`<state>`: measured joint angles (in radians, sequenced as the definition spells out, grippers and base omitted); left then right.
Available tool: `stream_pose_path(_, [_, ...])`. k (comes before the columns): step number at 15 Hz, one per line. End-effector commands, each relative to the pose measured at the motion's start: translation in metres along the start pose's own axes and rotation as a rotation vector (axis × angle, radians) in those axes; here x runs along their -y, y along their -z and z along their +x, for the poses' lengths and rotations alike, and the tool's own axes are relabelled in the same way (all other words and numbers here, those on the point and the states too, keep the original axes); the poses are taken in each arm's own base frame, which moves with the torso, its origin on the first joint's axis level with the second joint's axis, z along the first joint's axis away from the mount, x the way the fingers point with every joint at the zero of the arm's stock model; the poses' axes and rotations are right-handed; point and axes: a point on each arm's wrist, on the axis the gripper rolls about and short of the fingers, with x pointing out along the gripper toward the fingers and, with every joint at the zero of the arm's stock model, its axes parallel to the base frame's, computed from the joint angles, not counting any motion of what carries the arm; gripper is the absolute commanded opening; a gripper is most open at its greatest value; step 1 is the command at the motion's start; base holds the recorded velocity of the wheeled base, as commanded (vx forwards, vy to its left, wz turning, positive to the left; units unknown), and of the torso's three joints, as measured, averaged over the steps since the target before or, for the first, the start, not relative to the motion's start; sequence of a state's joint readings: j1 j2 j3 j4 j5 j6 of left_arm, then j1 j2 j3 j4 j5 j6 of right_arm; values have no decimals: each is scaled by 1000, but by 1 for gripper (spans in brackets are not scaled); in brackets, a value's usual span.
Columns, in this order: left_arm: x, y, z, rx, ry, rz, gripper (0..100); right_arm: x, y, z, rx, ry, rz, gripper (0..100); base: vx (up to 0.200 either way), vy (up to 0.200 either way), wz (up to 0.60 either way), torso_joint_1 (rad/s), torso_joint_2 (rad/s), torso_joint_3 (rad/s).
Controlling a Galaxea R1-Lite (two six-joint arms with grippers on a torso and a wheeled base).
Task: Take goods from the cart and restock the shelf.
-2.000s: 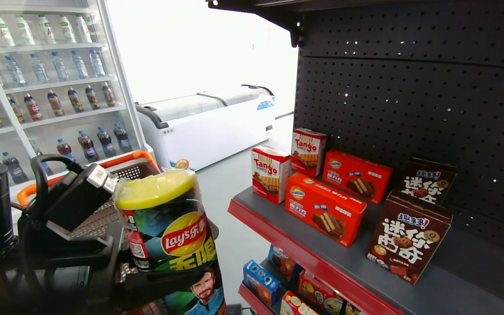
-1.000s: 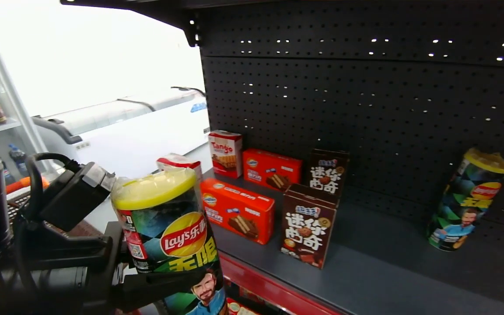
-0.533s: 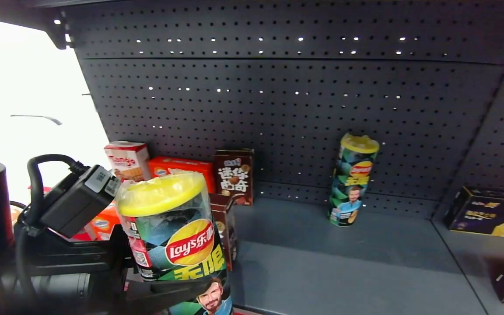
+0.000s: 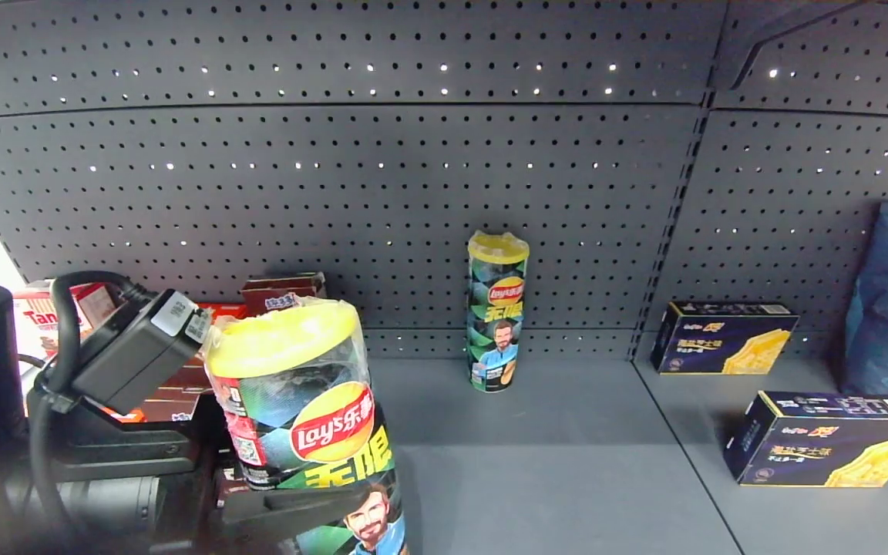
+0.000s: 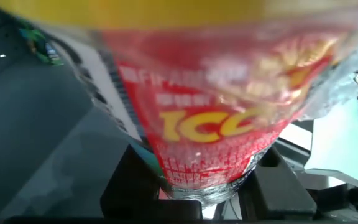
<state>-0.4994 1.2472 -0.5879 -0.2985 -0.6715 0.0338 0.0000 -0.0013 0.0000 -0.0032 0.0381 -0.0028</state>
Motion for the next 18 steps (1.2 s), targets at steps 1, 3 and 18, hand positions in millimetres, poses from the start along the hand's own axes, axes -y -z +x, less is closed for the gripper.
stream_pose_path(1, [0,0,0,0,-2,-1,0,0,0,0,-1,-3,0,100,0,0,0,0,0,0])
stream_pose_path(3, [-1,1,0,-1,-5,-3,0,0,0,0,-1,-3,-2,100,0,0,0,0,0,0])
stream_pose_path(18, [-2,2,3,-10,0,-9,0,-10,-132,63,-145,-424,-45,100,0,0,0,0,0,0])
